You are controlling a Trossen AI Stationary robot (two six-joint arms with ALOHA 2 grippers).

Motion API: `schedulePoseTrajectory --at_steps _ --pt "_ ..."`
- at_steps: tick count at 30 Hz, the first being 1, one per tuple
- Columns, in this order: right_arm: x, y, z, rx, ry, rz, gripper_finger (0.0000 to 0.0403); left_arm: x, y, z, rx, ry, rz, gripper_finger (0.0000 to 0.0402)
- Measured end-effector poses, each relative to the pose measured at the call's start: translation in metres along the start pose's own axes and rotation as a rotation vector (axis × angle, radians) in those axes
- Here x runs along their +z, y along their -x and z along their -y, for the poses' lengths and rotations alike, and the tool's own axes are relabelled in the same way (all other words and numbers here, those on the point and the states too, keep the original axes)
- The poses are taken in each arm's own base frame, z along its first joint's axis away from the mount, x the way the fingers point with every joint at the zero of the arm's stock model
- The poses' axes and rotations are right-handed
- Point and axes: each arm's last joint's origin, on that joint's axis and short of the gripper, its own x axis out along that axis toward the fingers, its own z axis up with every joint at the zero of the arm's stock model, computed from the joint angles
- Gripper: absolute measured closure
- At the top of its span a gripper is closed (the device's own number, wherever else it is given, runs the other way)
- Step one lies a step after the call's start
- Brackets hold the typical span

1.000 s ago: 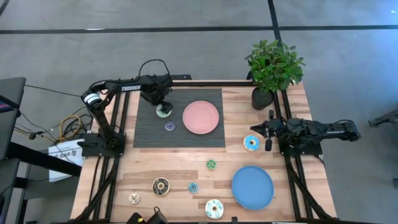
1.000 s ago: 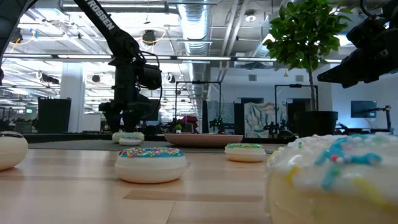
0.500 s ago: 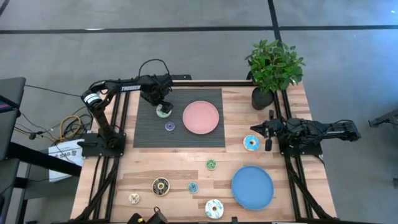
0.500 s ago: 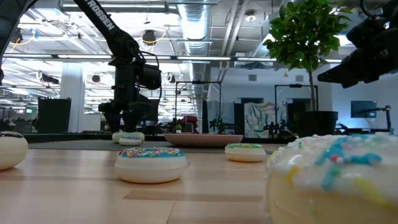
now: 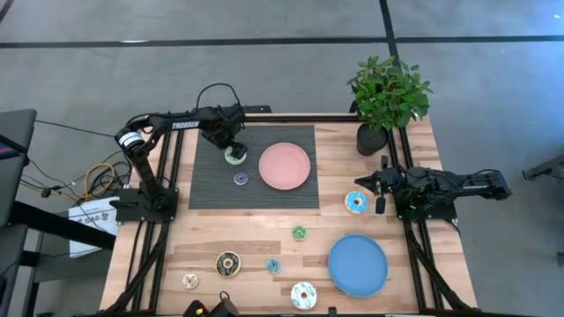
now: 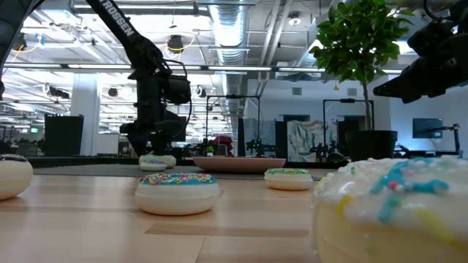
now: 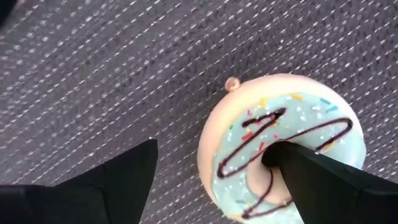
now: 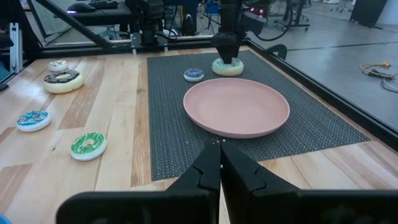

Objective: Pick & Place donuts
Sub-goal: Put the big light blue donut on the pink plate

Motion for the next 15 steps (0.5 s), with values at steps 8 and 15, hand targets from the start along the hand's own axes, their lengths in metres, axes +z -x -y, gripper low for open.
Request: schedulePoseTrajectory --at_steps 8,15 --pt "0.0 0.0 0.0 0.0 0.0 0.0 0.0402 -0.0046 -0.0044 -0.0005 -0.009 0.009 -0.014 0.0079" --pt "0.0 0.0 0.0 0.0 0.0 0.0 0.0402 -0.0059 -0.0059 -0.0005 -0.008 0.02 -0.014 0.0086"
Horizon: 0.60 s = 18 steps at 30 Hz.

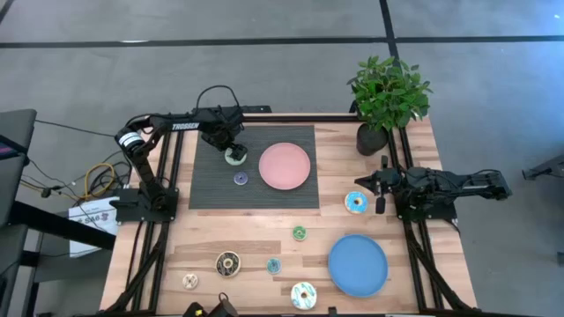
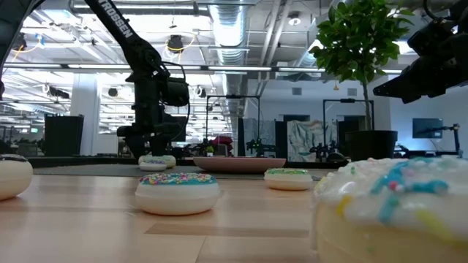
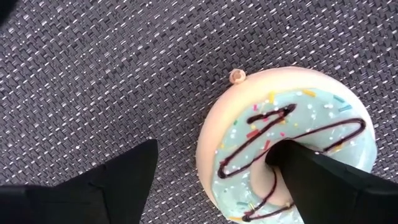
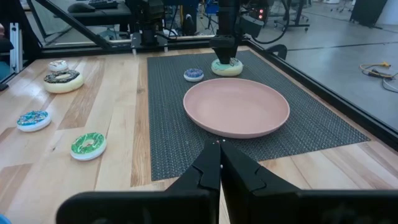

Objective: Pick & Place donuts
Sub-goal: Put the big light blue donut on the pink plate

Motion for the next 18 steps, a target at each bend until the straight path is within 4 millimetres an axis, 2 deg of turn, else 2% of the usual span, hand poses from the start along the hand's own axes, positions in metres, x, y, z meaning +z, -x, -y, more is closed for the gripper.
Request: schedulePoseTrajectory --at_steps 9,18 --pt "0.0 0.0 0.0 0.0 0.0 0.0 0.0402 -0.0001 0.0 0.0003 -0.007 0.016 -0.002 0.0152" --pt "0.0 0.0 0.0 0.0 0.0 0.0 0.0402 -0.0003 0.0 0.0004 -0.007 0.032 -0.003 0.0183"
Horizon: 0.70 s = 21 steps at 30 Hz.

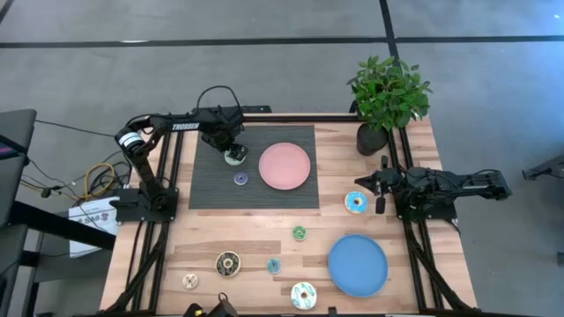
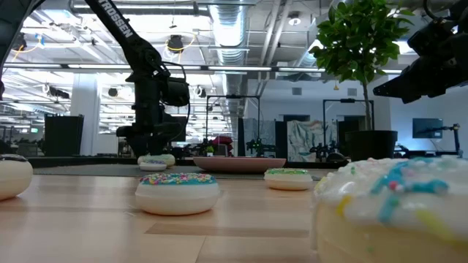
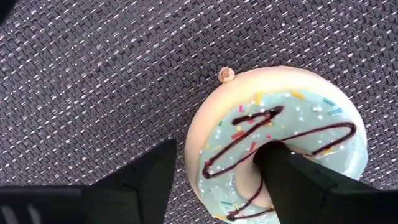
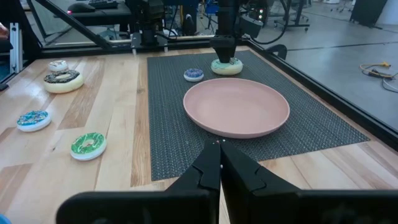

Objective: Pick & Place donuts
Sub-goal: Put the big light blue donut on the pink plate

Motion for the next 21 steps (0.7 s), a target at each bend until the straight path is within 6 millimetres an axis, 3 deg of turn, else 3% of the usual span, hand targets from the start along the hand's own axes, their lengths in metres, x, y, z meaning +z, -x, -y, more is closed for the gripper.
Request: schedulePoseTrajectory --at_steps 21 --pt "0.0 0.0 0.0 0.0 0.0 0.0 0.0402 -0.0014 0.0 0.0007 -0.03 0.017 -0.021 0.0226"
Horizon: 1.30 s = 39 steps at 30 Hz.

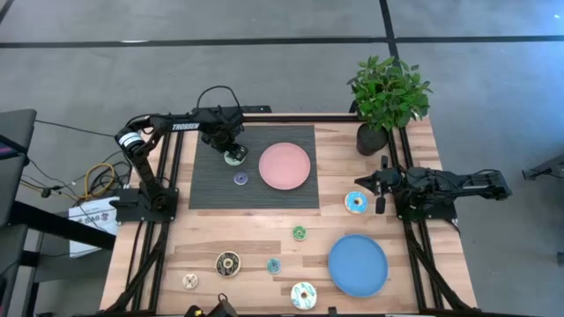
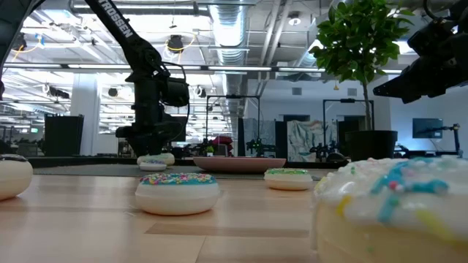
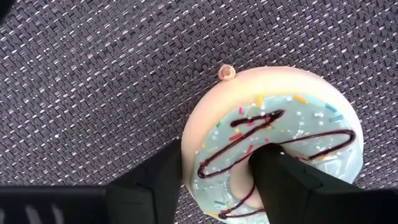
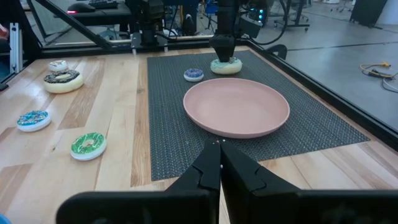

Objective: Pick & Place donuts
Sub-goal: Put the big light blue donut on the pink plate

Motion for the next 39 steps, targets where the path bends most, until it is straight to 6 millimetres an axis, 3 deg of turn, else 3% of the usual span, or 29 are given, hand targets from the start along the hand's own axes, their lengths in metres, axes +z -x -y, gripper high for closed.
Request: schedulePoseTrajectory --at_steps 23,39 --pt "0.0 0.0 0.0 0.0 0.0 0.0 0.0402 0.015 0.025 0.011 0.011 -0.02 0.018 0.0226" --pt "0.0 0.0 0.0 0.0 0.0 0.0 0.0402 0.008 0.02 0.012 0.044 -0.048 -0.009 0.0226"
